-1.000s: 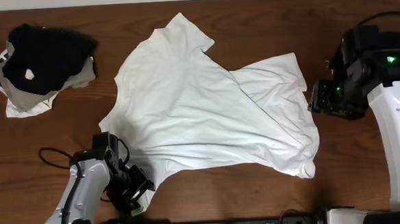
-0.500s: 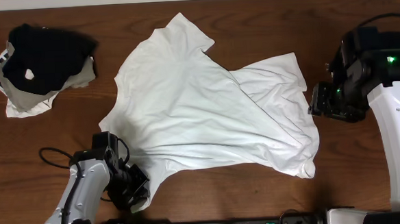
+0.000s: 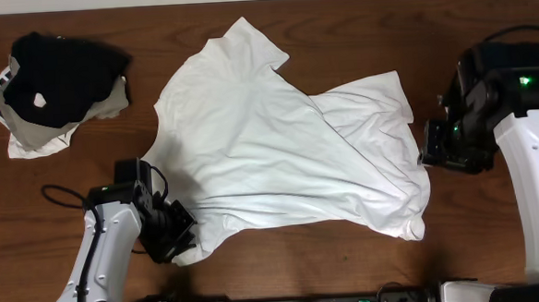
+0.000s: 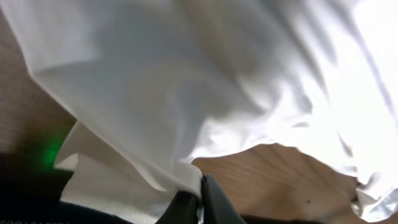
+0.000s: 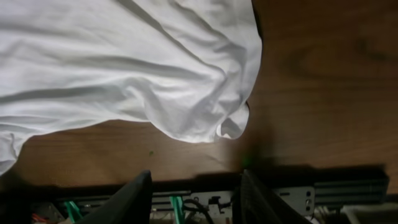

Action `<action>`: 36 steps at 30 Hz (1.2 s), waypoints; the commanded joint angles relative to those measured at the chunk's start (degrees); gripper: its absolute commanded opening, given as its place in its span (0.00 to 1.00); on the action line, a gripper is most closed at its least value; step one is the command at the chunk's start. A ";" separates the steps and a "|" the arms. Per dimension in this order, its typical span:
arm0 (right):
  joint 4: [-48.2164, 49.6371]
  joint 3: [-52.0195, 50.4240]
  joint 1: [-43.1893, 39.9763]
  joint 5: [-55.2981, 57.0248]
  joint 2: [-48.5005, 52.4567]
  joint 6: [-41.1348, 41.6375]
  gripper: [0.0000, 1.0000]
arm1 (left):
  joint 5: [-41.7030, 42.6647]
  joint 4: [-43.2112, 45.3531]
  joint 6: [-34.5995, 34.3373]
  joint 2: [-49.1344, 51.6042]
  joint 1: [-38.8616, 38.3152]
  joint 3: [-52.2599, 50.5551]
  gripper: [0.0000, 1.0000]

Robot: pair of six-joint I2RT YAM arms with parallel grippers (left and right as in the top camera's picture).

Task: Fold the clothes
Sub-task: 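Move the right gripper to the shirt's lower right hem and grasp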

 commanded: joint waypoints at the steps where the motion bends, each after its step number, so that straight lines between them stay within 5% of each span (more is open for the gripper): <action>1: 0.24 -2.99 0.26 0.44 -1.18 3.08 0.44 | 0.33 0.13 0.92 -0.26 -0.17 2.56 0.06; 13: 9.94 -26.45 0.26 -9.03 -11.69 10.32 0.46 | 0.33 2.40 0.90 -0.26 -0.17 3.54 0.06; 36: 28.39 -47.54 0.24 -6.93 -14.53 22.43 0.47 | 0.35 3.17 0.96 -0.26 -0.17 3.54 0.06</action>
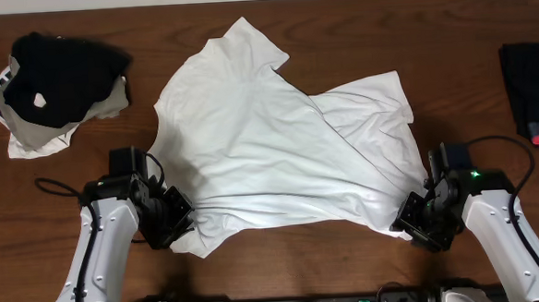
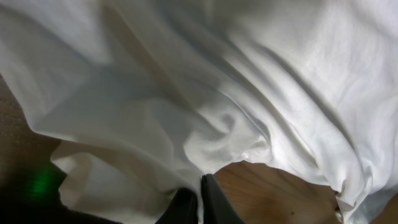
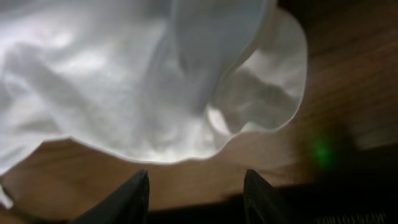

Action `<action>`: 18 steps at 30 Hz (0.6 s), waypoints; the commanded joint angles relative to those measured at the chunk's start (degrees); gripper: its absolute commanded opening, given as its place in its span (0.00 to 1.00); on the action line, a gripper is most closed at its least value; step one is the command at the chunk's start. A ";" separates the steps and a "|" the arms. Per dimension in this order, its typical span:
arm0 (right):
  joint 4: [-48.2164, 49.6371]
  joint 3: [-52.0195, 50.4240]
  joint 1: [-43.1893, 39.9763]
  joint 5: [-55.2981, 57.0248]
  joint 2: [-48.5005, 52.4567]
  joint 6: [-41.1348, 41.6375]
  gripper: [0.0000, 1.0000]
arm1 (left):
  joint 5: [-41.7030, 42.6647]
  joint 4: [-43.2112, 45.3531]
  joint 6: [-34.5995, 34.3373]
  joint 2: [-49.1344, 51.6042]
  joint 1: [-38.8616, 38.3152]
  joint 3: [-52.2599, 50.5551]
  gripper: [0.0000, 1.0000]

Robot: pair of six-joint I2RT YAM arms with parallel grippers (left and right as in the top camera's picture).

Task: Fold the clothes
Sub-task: 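Move the right gripper to the shirt's lower right hem and grasp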

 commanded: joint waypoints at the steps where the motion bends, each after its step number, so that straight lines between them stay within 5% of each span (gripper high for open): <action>1: 1.44 -1.55 0.24 1.84 -0.35 2.93 0.48 | 0.15 -0.15 0.96 -0.26 -0.17 0.94 0.06; 18: 7.54 -6.58 0.20 6.16 -0.24 12.55 0.49 | 0.15 -0.17 0.96 -0.26 -0.17 0.94 0.06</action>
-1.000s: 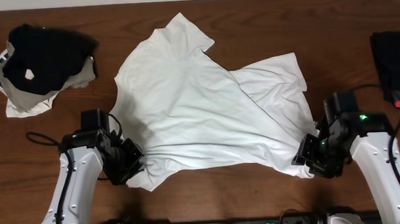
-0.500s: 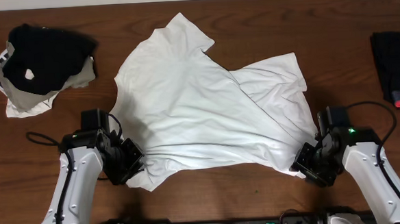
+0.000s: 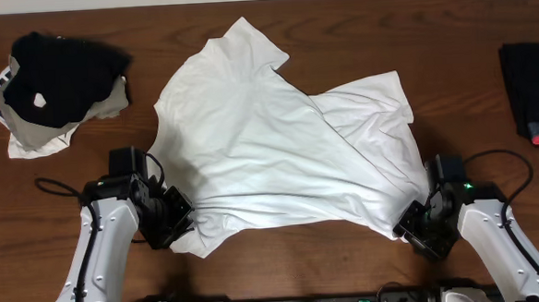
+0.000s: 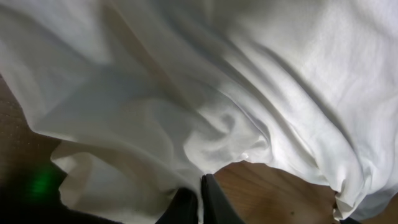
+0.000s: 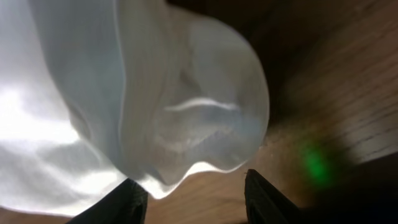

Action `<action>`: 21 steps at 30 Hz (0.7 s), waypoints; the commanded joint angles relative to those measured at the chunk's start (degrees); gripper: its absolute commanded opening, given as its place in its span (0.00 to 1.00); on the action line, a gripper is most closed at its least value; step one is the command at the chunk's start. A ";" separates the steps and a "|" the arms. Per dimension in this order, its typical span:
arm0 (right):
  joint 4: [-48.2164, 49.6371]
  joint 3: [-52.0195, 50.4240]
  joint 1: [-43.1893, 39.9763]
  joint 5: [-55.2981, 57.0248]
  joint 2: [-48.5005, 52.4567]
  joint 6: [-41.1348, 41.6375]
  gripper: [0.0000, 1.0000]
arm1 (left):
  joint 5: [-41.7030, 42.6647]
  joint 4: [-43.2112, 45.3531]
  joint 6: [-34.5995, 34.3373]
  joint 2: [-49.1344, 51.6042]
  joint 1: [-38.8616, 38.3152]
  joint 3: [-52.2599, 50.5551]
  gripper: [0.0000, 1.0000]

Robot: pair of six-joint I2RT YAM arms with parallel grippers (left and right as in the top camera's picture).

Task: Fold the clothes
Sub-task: 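Move the right gripper to the shirt's lower right hem and grasp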

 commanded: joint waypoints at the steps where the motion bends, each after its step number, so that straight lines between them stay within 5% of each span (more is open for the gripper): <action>1: 1.27 -0.13 0.20 1.62 -0.26 4.52 0.50 | 0.17 -0.17 0.96 -0.26 -0.17 0.94 0.06; 14: 9.16 -5.18 0.20 1.60 -0.26 8.44 0.52 | 0.15 -0.20 0.96 -0.26 -0.17 0.94 0.06; 21: 9.81 -5.46 0.20 2.40 -0.26 8.39 0.35 | 0.17 -0.96 0.96 -0.42 -0.17 0.94 0.06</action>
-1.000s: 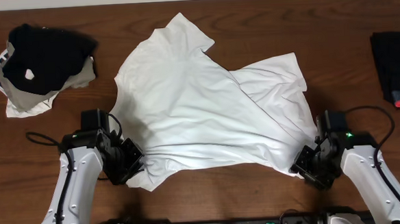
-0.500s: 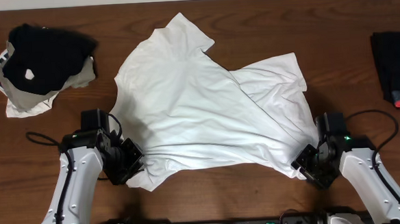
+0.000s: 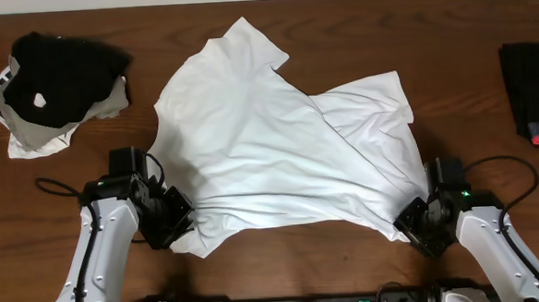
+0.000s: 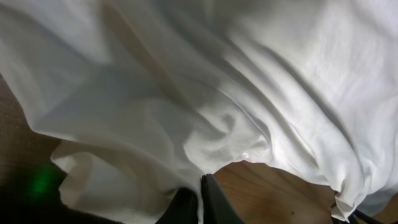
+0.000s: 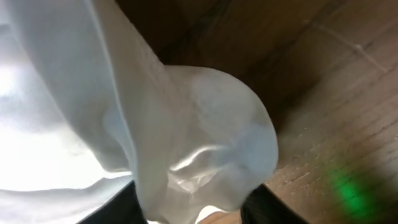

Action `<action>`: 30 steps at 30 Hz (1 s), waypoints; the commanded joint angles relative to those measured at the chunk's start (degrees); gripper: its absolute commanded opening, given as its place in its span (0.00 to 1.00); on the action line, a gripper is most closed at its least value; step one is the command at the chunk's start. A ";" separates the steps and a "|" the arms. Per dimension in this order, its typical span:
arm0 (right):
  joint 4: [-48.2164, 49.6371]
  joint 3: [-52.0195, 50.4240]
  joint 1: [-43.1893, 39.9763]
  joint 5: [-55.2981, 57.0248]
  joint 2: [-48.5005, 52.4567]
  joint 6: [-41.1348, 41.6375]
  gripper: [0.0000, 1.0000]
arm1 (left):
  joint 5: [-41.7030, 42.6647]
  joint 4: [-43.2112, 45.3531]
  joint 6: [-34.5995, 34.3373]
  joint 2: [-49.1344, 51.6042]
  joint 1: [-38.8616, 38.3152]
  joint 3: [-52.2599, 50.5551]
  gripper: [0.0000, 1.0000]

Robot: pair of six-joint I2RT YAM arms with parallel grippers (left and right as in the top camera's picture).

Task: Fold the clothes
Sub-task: 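Move the right gripper to the shirt's lower right hem and grasp, then lift the lower hem with both grippers and fold it upward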

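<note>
A white T-shirt [image 3: 279, 150] lies spread and wrinkled across the middle of the brown table [image 3: 355, 26]. My left gripper [image 3: 175, 231] is shut on its near-left hem corner; in the left wrist view the two dark fingers [image 4: 186, 208] pinch white cloth with no gap. My right gripper [image 3: 412, 225] is at the shirt's near-right corner. It is open, and the bulging hem corner [image 5: 211, 149] sits between its wide-apart fingers [image 5: 121, 208].
A heap of black and grey clothes [image 3: 53, 84] lies at the far left corner. A folded black garment with a red edge [image 3: 532, 77] sits at the right edge. A cable [image 3: 59, 192] loops on the table beside my left arm.
My right gripper has come a little closer onto the shirt's near-right corner, so the cloth now reaches down between its open fingers. My left gripper has not moved.
At first my left gripper held the near-left hem corner, and my right arm stood at the table's right edge, open. Then the right gripper was low by the shirt's near-right corner. It has since closed in on that corner, still open.
</note>
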 commanded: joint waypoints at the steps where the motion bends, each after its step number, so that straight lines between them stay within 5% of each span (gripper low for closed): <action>1: 1.05 -1.77 0.20 1.77 0.57 0.50 0.31 | 0.17 -0.81 0.96 -0.57 -0.17 0.94 0.06; 6: 0.42 -0.76 0.20 2.73 0.55 0.52 0.01 | 0.17 -2.51 0.94 -3.67 -0.17 0.96 0.06; 19: -11.96 9.05 0.20 6.23 0.57 0.44 0.01 | 3.34 -11.74 -0.13 -11.91 -0.17 0.96 0.06; 30: -10.29 14.01 0.20 7.41 0.57 -0.76 0.06 | 8.87 -0.96 -4.00 -11.93 -0.17 1.18 0.06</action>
